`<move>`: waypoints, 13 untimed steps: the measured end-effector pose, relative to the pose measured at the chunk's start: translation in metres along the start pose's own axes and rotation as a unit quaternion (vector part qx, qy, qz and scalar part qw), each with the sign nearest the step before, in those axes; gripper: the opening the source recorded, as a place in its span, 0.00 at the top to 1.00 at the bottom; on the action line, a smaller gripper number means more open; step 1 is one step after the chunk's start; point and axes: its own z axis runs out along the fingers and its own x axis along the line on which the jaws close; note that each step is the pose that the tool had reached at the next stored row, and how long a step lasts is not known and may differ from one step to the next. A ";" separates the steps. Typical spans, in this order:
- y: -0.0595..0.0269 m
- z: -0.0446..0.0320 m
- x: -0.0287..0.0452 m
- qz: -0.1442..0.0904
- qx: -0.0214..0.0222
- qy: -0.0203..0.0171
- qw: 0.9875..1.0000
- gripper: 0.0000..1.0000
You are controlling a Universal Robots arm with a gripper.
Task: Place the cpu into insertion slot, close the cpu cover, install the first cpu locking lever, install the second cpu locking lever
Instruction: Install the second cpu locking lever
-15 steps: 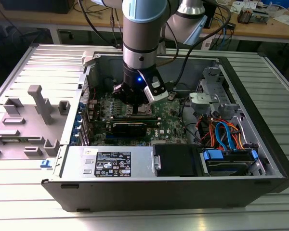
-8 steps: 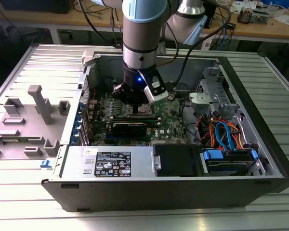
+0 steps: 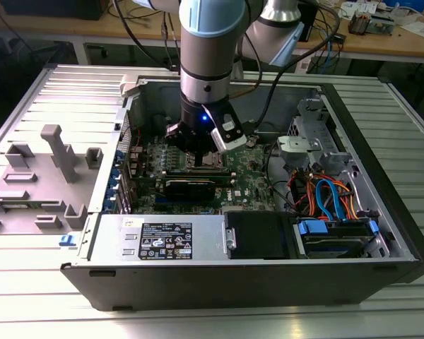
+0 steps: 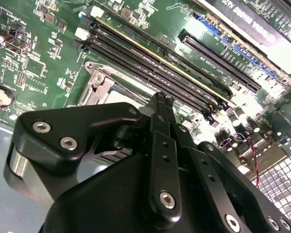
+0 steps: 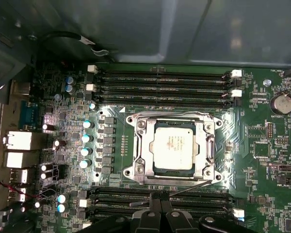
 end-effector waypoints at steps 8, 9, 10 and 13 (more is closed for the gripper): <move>-0.0052 -0.0005 0.0008 0.000 -0.009 0.000 1.000 0.89; -0.0056 -0.0004 0.0012 0.000 -0.011 0.000 1.000 0.89; -0.0060 -0.0003 0.0020 -0.001 -0.013 0.000 1.000 0.89; -0.0071 0.0009 0.0043 -0.002 -0.021 -0.001 1.000 0.89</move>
